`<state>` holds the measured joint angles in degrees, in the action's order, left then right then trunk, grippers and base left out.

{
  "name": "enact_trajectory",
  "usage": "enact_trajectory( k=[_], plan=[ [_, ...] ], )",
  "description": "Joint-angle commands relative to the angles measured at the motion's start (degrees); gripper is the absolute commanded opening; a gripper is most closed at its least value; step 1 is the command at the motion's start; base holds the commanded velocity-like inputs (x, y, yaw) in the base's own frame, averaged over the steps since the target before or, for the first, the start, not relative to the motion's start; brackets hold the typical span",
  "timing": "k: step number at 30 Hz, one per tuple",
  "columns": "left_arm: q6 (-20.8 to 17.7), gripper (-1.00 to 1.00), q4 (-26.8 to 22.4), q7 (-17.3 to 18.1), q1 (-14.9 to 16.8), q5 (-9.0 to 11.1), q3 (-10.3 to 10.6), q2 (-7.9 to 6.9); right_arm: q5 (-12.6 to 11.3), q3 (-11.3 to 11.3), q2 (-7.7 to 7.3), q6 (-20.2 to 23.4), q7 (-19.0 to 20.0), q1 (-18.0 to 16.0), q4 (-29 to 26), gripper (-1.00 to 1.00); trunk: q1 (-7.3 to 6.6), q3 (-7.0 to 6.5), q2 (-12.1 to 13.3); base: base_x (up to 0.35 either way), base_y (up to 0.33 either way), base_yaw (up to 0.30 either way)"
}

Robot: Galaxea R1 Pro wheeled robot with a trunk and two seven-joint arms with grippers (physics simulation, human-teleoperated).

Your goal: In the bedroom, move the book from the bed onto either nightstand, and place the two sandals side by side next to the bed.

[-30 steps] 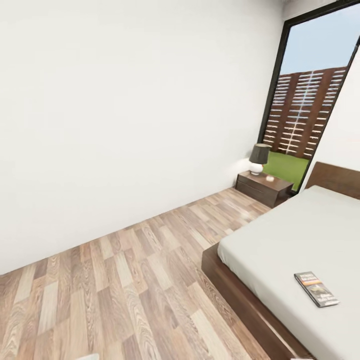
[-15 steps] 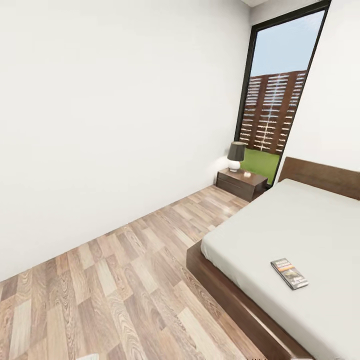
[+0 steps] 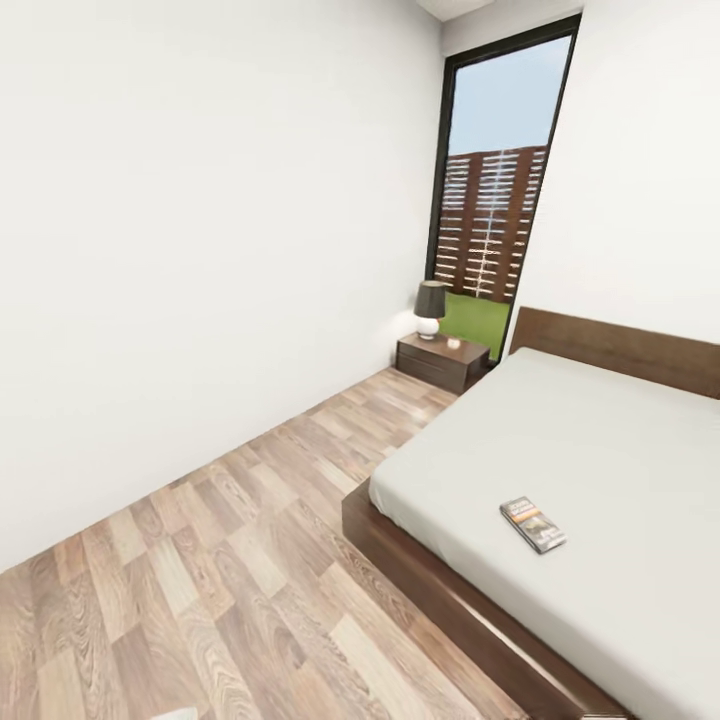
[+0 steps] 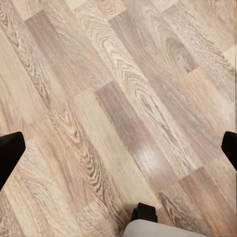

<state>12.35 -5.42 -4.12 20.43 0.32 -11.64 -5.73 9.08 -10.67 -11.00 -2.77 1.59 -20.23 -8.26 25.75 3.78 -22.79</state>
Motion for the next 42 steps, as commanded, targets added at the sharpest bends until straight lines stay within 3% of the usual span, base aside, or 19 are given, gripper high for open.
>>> enact_trajectory(
  k=[1,42],
  plan=[
    [0.21,1.00,0.06,-0.10,0.05,0.03,-0.05,0.00,0.58,-0.49,0.01,-0.22,0.17,-0.07,0.08,1.00,0.03,0.13,-0.12,0.000,0.000,-0.273],
    [0.26,1.00,0.06,-0.10,0.05,0.03,-0.05,0.00,0.59,-0.54,0.00,-0.22,0.17,-0.07,0.08,1.00,0.03,0.13,-0.12,0.062,0.056,-0.273]
  ],
)
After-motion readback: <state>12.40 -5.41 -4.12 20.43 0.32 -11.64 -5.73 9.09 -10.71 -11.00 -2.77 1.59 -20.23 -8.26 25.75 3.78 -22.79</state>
